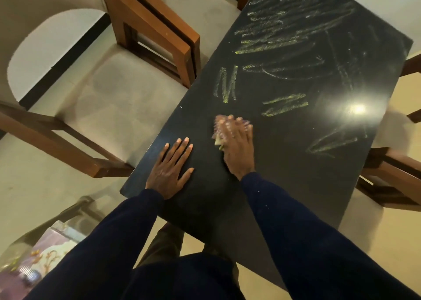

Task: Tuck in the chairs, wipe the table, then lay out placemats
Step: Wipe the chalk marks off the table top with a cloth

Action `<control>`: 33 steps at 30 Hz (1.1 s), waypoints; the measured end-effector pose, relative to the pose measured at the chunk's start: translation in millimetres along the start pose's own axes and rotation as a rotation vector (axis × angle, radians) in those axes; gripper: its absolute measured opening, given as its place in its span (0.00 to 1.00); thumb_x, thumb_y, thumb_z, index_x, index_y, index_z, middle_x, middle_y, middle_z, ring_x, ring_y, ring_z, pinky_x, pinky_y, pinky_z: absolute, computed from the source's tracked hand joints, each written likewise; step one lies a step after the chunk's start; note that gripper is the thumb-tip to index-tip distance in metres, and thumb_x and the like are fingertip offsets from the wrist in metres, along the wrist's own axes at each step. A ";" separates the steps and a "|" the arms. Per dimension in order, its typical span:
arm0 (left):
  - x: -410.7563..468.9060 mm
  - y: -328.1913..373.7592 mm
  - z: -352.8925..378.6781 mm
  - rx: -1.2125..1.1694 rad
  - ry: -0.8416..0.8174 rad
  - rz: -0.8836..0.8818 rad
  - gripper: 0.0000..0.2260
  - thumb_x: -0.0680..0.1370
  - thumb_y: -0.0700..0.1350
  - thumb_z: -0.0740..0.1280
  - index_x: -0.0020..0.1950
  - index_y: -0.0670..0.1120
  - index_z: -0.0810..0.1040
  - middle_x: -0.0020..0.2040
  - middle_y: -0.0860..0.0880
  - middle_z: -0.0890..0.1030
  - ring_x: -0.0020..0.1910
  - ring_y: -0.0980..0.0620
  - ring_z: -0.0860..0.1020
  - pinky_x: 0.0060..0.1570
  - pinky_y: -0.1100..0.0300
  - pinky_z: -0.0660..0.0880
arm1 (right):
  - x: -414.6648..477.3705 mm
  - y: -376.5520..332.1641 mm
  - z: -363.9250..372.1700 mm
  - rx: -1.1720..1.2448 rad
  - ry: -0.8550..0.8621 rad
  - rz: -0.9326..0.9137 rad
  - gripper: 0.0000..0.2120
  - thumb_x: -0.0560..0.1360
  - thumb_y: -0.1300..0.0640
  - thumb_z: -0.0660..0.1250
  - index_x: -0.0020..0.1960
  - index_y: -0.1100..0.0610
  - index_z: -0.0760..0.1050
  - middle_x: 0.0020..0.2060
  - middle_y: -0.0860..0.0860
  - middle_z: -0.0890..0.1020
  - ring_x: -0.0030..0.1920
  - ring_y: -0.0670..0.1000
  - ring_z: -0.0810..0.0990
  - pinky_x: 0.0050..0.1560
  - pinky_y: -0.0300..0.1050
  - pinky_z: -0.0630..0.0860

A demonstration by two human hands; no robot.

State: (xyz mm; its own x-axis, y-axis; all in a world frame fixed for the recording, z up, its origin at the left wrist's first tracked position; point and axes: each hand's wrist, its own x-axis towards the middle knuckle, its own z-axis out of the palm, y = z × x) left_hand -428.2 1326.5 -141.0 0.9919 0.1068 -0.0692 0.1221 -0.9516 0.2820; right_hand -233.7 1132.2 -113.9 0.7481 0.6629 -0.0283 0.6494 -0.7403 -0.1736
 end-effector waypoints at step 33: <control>-1.1 2.4 0.7 -0.019 0.081 -0.090 0.31 0.88 0.58 0.55 0.87 0.45 0.54 0.87 0.45 0.53 0.87 0.45 0.51 0.84 0.41 0.53 | -51.8 8.0 3.5 0.018 0.158 0.327 0.35 0.78 0.58 0.62 0.85 0.54 0.60 0.85 0.56 0.59 0.85 0.61 0.55 0.84 0.67 0.50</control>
State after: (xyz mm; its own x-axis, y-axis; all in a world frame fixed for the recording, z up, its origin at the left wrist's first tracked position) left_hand -429.0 1323.9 -141.0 0.9764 0.2152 -0.0178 0.2108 -0.9317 0.2959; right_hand -267.8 1092.4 -117.2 0.9287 0.3647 0.0669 0.3706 -0.9075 -0.1976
